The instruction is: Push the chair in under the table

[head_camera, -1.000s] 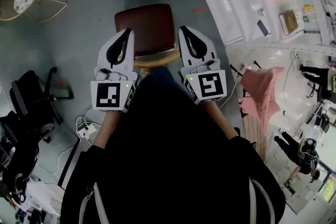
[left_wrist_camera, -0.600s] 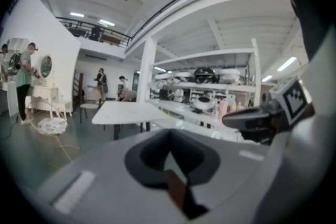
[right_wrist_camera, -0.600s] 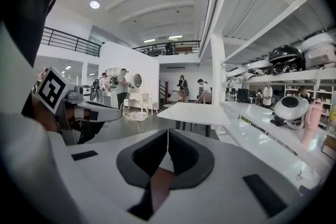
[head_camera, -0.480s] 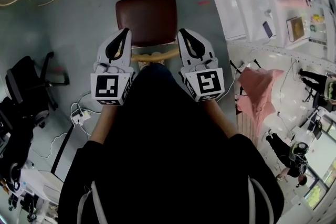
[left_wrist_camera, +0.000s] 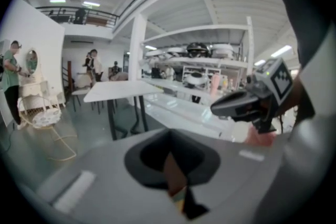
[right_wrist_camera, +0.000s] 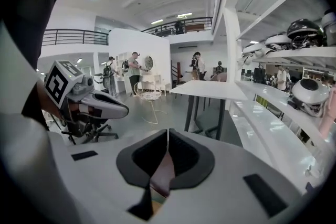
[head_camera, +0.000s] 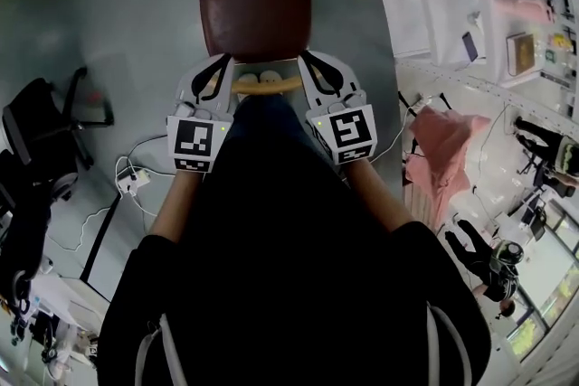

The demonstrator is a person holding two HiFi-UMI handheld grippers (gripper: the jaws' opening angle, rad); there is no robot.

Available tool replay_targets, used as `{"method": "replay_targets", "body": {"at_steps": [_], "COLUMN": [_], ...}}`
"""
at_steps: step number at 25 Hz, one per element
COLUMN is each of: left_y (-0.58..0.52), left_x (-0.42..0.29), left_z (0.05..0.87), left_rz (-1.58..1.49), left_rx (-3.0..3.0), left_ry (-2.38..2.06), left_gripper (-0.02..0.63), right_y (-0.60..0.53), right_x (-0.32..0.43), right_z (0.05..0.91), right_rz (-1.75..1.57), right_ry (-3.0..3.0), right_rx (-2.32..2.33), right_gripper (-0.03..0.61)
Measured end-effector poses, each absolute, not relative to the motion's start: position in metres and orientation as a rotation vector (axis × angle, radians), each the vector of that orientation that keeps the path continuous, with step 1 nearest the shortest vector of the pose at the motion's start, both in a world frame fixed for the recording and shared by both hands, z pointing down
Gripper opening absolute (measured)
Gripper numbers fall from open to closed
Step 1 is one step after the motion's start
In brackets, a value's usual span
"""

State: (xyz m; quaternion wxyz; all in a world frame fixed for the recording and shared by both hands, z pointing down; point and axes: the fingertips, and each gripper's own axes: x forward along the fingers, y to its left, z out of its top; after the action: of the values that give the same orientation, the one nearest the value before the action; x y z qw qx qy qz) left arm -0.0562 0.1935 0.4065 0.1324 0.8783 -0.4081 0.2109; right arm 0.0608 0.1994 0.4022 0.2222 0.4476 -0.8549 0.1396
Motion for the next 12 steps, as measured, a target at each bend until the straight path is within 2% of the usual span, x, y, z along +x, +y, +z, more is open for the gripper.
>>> {"method": "replay_targets", "body": {"at_steps": [12], "left_y": [0.234], "left_x": [-0.058], "left_z": [0.483], "left_rz": [0.788], "left_rx": [2.469], "left_ry": [-0.991], "left_gripper": [0.014], "right_y": [0.233], "right_x": [0.065], "right_z": [0.486], "right_rz": [0.447], "right_ry": [-2.244], "right_rx": [0.964], "right_gripper": [0.023]}}
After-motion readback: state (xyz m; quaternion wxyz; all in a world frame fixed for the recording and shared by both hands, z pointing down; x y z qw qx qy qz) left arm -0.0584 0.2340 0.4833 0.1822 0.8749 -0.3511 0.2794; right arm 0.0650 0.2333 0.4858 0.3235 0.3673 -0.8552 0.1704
